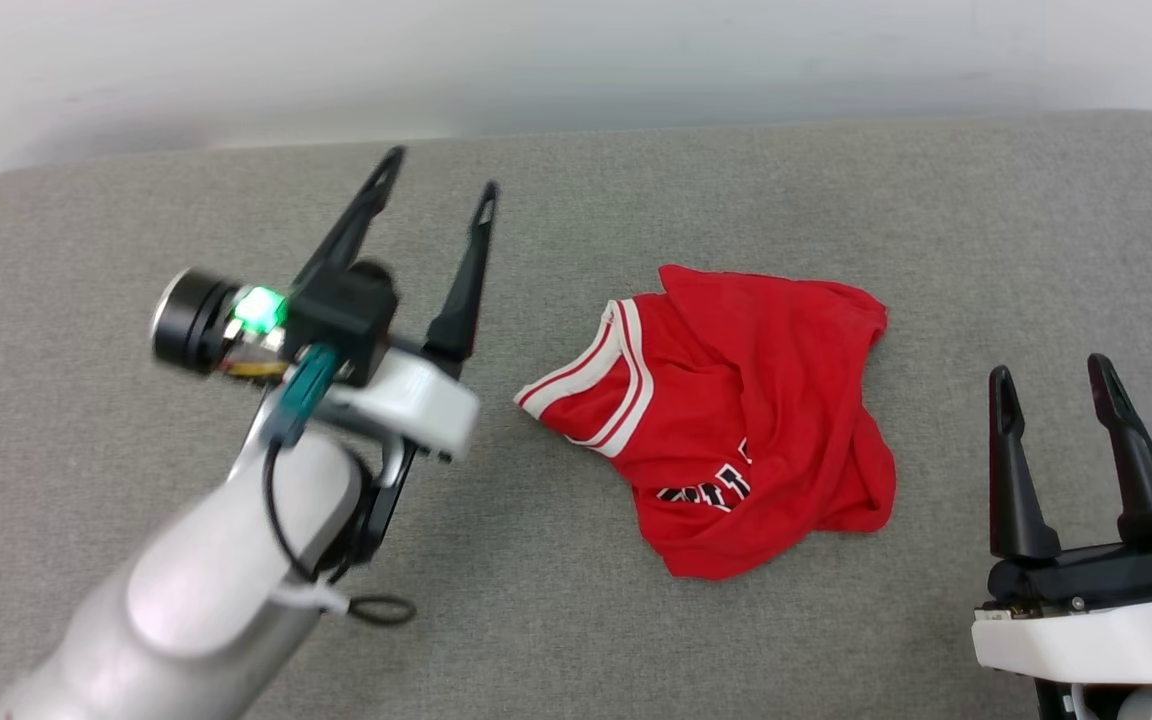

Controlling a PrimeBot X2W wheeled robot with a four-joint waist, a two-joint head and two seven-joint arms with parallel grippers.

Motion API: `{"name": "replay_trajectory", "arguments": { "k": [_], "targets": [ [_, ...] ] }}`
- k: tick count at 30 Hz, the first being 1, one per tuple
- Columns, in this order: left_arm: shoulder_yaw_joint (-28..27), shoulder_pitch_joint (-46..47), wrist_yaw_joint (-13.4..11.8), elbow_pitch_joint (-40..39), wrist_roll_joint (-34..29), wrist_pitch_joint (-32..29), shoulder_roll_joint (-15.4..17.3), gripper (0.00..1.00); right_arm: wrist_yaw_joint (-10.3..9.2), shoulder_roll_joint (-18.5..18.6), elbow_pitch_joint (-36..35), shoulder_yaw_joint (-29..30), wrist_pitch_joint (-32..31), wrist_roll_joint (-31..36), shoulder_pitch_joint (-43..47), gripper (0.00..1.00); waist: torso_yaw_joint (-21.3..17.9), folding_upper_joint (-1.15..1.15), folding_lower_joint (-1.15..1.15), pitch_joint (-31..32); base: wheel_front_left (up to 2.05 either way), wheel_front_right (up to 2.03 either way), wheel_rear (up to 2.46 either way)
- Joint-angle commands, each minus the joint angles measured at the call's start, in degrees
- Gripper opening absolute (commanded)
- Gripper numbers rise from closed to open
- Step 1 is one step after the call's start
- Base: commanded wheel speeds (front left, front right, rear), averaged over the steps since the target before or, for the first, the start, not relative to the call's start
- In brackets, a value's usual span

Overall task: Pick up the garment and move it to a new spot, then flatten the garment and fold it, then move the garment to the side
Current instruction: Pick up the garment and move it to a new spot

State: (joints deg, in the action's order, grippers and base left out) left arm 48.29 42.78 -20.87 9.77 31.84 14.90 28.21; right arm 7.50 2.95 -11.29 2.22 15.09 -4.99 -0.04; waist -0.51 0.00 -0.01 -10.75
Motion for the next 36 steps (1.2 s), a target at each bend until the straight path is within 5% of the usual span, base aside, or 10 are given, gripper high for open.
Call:
{"name": "replay_trajectory", "arguments": {
  "k": [1,5,10,22,36],
  "targets": [
    [-2.44,-3.96,-1.36,-1.68,-1.65,0.34,0.07,1.0,-0.02,-0.13,0.03,0.14,0.12,0.17,0.05,1.0,0.42,0.0,0.01,0.34,0.0,0.0,0.0],
    [-9.58,-12.41,-3.41,-5.68,-5.73,0.29,-0.75,1.0,-0.02,-0.13,0.16,0.25,0.11,0.34,0.62,1.0,0.84,0.0,0.01,1.05,0.0,0.0,0.0],
    [-17.21,-21.54,-2.83,-8.57,-10.41,0.3,-3.27,1.0,-0.02,-0.13,0.41,0.39,0.12,-0.17,1.45,1.0,1.1,0.0,0.01,2.17,0.0,0.0,0.0],
    [-30.14,-35.21,2.5,-9.5,-19.6,0.31,-11.72,1.0,-0.02,-0.12,2.23,0.44,0.12,-2.64,4.12,1.0,0.5,0.0,0.01,4.7,0.0,0.0,0.0],
    [-36.55,-41.07,9.13,-7.0,-25.22,0.31,-17.7,1.0,-0.02,-0.13,4.98,0.41,0.11,-4.22,7.21,1.0,0.49,0.0,0.01,6.52,0.0,0.0,0.0]
  ]
}}
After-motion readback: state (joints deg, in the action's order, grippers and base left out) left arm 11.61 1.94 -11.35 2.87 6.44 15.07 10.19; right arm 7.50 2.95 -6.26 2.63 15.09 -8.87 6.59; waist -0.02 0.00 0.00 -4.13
